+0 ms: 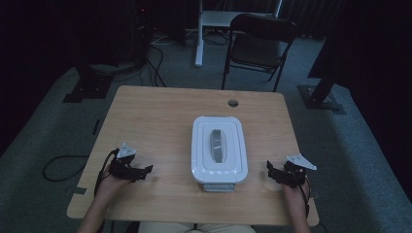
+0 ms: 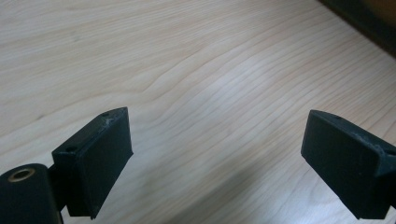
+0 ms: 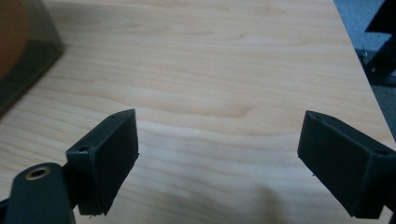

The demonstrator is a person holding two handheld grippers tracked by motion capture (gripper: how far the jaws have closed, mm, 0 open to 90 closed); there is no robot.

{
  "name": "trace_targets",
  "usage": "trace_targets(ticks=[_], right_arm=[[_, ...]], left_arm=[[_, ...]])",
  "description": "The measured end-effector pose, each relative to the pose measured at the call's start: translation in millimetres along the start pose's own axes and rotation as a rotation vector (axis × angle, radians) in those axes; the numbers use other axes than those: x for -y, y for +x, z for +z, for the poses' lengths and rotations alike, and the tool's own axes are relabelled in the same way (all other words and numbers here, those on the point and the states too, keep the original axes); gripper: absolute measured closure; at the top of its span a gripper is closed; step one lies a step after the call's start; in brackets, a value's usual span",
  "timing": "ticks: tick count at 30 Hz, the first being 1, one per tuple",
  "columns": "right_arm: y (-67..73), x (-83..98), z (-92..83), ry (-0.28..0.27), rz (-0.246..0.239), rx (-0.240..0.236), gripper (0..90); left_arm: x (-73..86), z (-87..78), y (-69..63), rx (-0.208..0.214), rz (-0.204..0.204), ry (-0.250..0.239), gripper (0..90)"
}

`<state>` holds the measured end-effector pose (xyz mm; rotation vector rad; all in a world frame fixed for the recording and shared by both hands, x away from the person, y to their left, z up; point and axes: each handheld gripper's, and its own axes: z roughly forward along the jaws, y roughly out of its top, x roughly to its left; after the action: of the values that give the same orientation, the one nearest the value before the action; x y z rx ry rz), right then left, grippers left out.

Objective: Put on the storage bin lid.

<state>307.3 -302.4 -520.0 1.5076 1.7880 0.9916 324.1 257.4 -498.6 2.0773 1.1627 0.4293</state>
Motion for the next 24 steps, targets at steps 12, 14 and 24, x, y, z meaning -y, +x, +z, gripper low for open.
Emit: trace_targets(ticks=[12, 14, 24], right_arm=[[-14.1, 8.6, -6.3, 0.065, 0.019, 0.048, 12.1], [-14.4, 9.3, -6.4, 0.089, 0.013, 0.060, 12.1], [-13.8, 12.2, -9.0, 0.123, 0.027, 0.112, 13.1]], left_arm=[[26.4, -20.3, 18.1, -0.103, -0.081, 0.009, 9.4], [30.8, -21.4, 20.0, -0.124, -0.101, 0.013, 9.4], [48.2, -29.2, 30.5, -0.224, -0.181, 0.013, 9.4]])
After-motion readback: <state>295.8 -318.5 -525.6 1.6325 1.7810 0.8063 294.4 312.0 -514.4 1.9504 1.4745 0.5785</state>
